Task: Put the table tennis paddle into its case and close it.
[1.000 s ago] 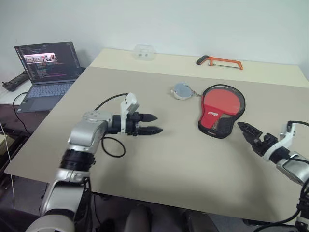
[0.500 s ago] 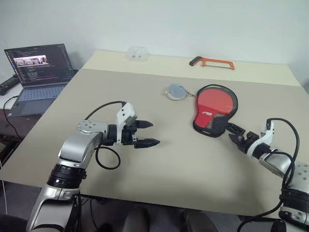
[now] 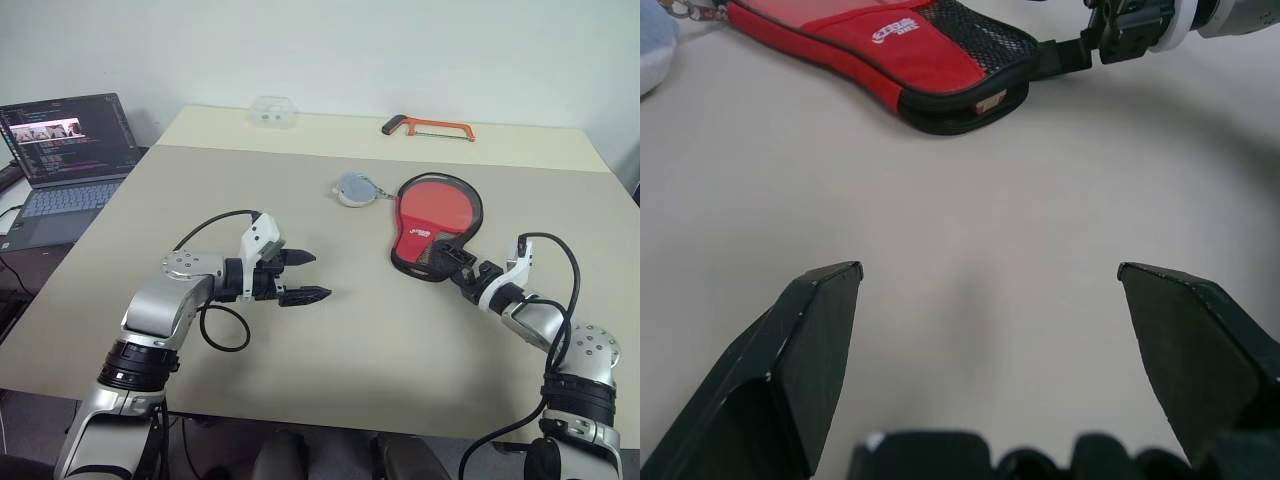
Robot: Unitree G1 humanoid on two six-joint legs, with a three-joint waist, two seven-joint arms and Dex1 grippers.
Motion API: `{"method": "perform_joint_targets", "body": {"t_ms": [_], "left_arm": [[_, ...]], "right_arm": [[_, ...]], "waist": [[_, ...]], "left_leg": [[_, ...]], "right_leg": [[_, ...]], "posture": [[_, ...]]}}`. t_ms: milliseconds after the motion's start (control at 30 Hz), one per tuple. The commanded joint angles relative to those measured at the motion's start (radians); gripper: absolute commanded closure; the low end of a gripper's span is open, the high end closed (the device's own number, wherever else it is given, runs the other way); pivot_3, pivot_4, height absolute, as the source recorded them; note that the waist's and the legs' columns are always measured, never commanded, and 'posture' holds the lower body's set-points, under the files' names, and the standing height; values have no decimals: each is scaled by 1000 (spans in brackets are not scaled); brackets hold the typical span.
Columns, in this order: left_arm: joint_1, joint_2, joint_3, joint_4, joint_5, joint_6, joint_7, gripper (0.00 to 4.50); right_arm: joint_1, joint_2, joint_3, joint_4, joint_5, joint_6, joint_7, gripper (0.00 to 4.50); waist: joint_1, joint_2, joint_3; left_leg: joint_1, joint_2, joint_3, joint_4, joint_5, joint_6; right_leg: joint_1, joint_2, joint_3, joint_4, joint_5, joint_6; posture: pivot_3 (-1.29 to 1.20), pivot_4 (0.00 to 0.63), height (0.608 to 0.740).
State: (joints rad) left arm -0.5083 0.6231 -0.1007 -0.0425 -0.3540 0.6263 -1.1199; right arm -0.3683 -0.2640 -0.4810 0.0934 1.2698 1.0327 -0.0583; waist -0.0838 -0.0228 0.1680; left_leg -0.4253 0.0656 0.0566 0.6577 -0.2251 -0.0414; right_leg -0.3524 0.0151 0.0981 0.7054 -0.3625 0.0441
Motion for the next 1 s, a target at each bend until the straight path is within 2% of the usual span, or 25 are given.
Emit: {"method": "perform_joint_targets", "body": {"t_ms": [33, 67, 167, 400, 533, 567, 767, 1000], "left_arm": [[-12, -1, 0, -39, -14, -14, 6, 38], [-12, 0, -2, -39, -12, -16, 7, 38], [-11, 2, -5, -42, -11, -18, 9, 0], [-13, 9, -3, -40, -10, -24, 17, 0], [-15, 11, -1, -38, -9, -24, 22, 0], [-13, 12, -1, -40, -9, -24, 23, 0], [4, 25, 3, -59, -12, -17, 25, 0], [17, 56, 8, -73, -18, -7, 12, 0]], "right_arm": [[-7, 27, 43, 4, -20, 6, 12, 0], [-11, 31, 45, 11, -29, 1, 15, 0], [-23, 43, 47, 43, -76, -19, 2, 640], [-34, 57, 43, 86, -146, -30, 6, 3163], [-32, 56, 46, 86, -157, -14, 16, 4304], [-29, 53, 49, 84, -157, -5, 21, 4476], [25, 1, 98, 14, -141, 120, 89, 4476], [101, -91, 180, -104, -113, 266, 224, 4476]], "waist": [[-1, 0, 0], [-2, 0, 0], [-4, 0, 0], [-6, -2, -1], [-6, -12, -7], [-6, -13, -8], [-3, -15, -9], [10, -14, -9]], "left_leg": [[0, 0, 0, 0, 0, 0], [0, 0, 0, 0, 0, 0], [0, 0, 0, 0, 0, 0], [1, 0, 0, 0, 0, 0], [3, 1, 0, -1, 0, 0], [4, 1, 0, -1, 0, 0], [9, 3, 0, -11, 0, 0], [3, 7, 0, -23, 0, -1]], "right_leg": [[0, 0, 0, 0, 0, 0], [0, 0, 0, 0, 0, 0], [0, 0, 0, 0, 0, 0], [0, 0, 1, 0, 0, 0], [2, 0, 1, 0, 0, 0], [3, 0, 1, 0, 0, 0], [7, -2, 1, -6, 1, -1], [3, 0, -1, -20, -1, -2]], "posture": [[0, 150, 740], [0, 150, 740], [0, 150, 740], [0, 150, 740], [0, 150, 740], [0, 150, 740], [0, 150, 740], [0, 150, 740]]}}
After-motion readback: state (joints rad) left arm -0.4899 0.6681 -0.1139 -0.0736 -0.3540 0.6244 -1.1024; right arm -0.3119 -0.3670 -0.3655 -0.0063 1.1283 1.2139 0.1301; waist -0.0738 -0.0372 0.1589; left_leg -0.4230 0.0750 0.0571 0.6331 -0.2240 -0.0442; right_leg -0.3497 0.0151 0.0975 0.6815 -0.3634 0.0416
